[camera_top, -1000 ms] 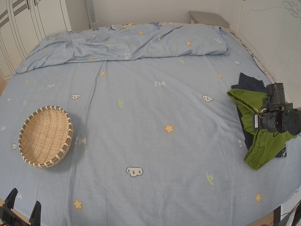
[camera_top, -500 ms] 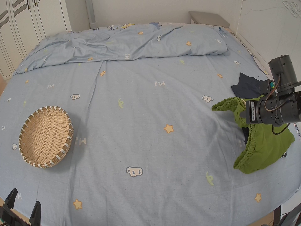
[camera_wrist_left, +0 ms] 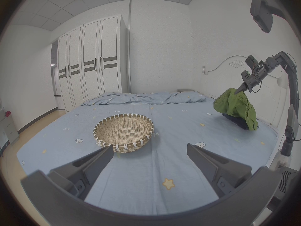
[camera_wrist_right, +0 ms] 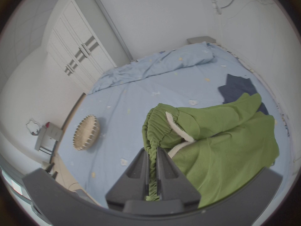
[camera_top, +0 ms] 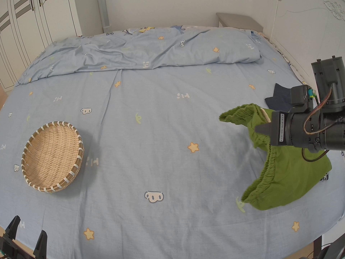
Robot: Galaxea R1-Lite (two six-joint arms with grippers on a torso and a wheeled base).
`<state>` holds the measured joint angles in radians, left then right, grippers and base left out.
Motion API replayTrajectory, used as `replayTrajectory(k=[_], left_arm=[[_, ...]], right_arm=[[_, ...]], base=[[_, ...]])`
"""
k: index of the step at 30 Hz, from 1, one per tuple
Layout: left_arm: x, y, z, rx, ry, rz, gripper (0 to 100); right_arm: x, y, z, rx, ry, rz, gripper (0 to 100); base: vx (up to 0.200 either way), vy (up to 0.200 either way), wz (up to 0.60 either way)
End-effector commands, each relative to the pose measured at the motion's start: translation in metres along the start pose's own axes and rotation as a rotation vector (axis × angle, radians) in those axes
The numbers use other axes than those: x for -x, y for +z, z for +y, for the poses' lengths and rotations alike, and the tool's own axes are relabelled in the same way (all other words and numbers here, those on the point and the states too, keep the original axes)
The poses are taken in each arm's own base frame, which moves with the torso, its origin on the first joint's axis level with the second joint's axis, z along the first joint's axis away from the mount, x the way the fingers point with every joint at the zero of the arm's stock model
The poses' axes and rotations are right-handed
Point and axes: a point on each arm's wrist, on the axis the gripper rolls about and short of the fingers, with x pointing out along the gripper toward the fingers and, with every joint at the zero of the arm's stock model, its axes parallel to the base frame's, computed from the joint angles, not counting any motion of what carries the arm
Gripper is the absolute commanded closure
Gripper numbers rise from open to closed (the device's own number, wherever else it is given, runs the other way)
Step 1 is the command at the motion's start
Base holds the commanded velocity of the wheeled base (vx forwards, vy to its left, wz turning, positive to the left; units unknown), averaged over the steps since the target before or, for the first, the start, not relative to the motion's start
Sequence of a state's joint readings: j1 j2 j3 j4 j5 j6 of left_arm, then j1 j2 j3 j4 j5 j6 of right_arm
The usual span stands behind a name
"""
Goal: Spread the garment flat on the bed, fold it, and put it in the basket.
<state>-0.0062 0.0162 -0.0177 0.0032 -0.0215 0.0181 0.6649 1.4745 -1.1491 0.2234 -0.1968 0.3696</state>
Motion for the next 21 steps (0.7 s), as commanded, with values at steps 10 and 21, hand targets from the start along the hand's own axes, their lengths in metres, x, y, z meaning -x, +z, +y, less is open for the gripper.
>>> replayTrajectory(k=[10,21], left_arm=[[-0.001,-0.005,0.000,0.000,0.000,0.012,0],[-0.001,-0.005,0.000,0.000,0.000,0.014,0]], right_arm=[[-0.059,-0.013,0.106,0.029,0.210,0.032,100],[-0.096,-0.016,0.147,0.034,0.218,-0.009,100]], base=[[0.000,0.000,0.00],[0.000,0.000,0.00]])
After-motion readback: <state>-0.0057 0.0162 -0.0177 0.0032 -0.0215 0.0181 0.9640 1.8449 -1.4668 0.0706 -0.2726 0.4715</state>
